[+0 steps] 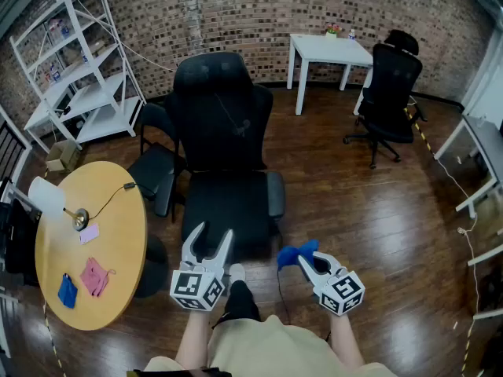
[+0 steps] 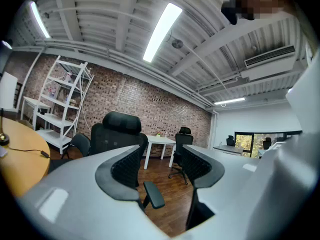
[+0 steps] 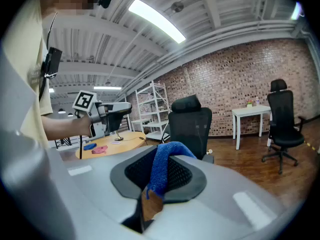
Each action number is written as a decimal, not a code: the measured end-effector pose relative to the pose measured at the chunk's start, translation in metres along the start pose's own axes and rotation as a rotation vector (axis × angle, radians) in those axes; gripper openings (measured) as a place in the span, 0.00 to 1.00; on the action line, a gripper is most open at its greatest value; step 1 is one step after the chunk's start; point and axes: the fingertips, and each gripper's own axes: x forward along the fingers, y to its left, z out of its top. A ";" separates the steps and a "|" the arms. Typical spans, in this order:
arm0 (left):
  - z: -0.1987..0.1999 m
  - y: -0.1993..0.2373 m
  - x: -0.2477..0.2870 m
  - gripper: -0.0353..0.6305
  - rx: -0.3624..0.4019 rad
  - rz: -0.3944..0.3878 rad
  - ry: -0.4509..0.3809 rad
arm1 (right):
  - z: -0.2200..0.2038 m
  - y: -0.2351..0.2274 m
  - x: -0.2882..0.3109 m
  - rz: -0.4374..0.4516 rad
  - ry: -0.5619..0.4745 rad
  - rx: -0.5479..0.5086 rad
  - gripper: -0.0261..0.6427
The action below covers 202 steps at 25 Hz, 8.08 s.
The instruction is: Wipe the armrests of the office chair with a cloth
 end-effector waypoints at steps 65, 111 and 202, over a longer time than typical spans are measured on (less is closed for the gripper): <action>-0.136 0.138 0.308 0.42 -0.109 -0.173 0.384 | -0.189 -0.222 0.327 0.479 0.769 -0.565 0.09; -0.133 0.112 0.289 0.42 -0.111 -0.231 0.410 | -0.158 -0.192 0.265 0.104 0.602 -0.114 0.08; -0.206 0.037 0.371 0.55 0.017 -0.451 0.541 | -0.174 -0.322 0.260 0.034 0.305 0.569 0.10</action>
